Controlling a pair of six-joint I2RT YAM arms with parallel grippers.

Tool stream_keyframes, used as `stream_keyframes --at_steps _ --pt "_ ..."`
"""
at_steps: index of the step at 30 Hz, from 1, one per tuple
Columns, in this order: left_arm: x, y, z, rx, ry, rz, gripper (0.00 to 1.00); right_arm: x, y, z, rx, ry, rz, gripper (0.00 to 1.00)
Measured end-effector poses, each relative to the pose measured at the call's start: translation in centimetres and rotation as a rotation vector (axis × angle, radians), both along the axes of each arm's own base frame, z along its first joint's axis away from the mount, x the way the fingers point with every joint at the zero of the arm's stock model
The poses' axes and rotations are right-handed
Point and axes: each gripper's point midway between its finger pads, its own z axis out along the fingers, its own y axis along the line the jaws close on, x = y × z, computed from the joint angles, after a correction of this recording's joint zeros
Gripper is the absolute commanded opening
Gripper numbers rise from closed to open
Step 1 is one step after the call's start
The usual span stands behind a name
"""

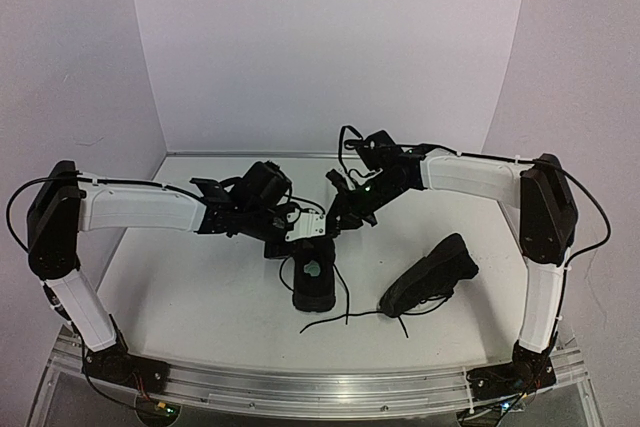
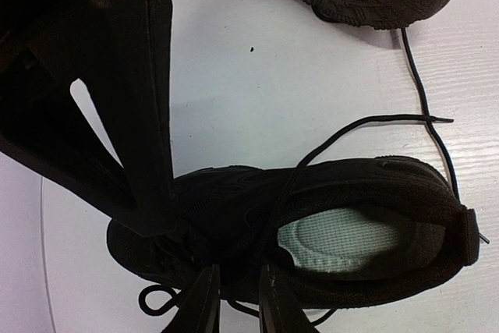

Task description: Tie the shoes

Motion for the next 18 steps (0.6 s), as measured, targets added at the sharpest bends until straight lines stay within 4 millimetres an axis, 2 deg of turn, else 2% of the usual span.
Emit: stream_keyframes --at_steps 6,12,15,18 --pt "0.1 0.0 -0.3 0.011 -0.006 -0.007 0.22 0.0 0.0 0.0 0.0 0.0 0.0 0.0" --pt "0.2 0.2 -2.1 0.057 0.004 -0.012 0.2 0.0 0.0 0.0 0.001 0.0 0.0 0.0" --pt "0.3 0.2 -2.6 0.069 0.002 -0.011 0.15 0.0 0.0 0.0 0.002 0.001 0.002 0.0" --pt "0.5 0.2 -2.5 0.072 -0.006 -0.007 0.04 0.0 0.0 0.0 0.002 0.002 0.002 0.0"
